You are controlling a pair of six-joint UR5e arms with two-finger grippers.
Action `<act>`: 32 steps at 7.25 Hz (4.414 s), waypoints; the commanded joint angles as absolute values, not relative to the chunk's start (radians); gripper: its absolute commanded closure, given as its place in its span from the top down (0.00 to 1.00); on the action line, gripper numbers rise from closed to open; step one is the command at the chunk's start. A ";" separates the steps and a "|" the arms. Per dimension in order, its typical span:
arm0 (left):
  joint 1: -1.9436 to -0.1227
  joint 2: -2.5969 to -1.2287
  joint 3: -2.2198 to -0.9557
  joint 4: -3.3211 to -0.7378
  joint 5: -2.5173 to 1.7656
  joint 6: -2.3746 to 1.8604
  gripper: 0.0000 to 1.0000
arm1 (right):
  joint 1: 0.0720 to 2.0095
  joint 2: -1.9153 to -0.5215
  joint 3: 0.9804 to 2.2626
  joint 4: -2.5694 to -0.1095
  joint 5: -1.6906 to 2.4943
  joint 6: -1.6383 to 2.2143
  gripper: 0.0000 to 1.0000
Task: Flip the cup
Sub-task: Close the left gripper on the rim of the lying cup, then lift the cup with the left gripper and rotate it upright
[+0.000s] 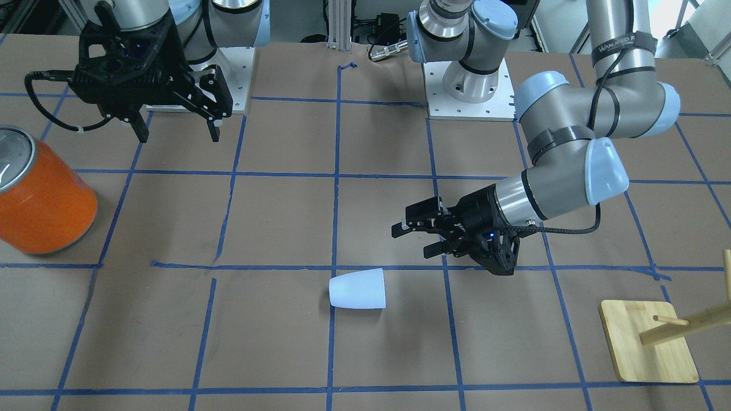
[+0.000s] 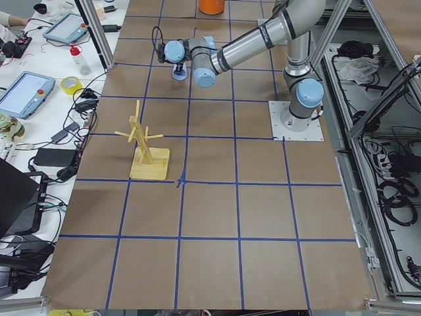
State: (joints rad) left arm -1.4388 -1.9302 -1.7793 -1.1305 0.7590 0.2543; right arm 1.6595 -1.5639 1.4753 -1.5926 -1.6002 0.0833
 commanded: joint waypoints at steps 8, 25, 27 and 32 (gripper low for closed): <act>-1.459 -2.148 -1.787 -0.899 0.514 0.221 1.00 | 1.658 -1.565 1.486 -1.592 -1.588 0.086 1.00; -1.477 -2.122 -1.748 -0.864 0.512 -0.107 0.00 | 1.655 -1.565 1.486 -1.601 -1.592 0.078 1.00; -1.494 -2.083 -1.643 -0.775 0.532 -0.438 0.00 | 1.655 -1.566 1.488 -1.600 -1.591 0.078 1.00; -1.520 -1.984 -1.631 -0.866 1.178 -0.283 0.00 | 1.655 -1.566 1.486 -1.603 -1.586 0.078 1.00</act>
State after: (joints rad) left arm -1.5117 -2.0043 -1.6365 -0.8282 0.9868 -0.3840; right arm 1.6552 -1.5656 1.4865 -1.6030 -1.5861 0.0782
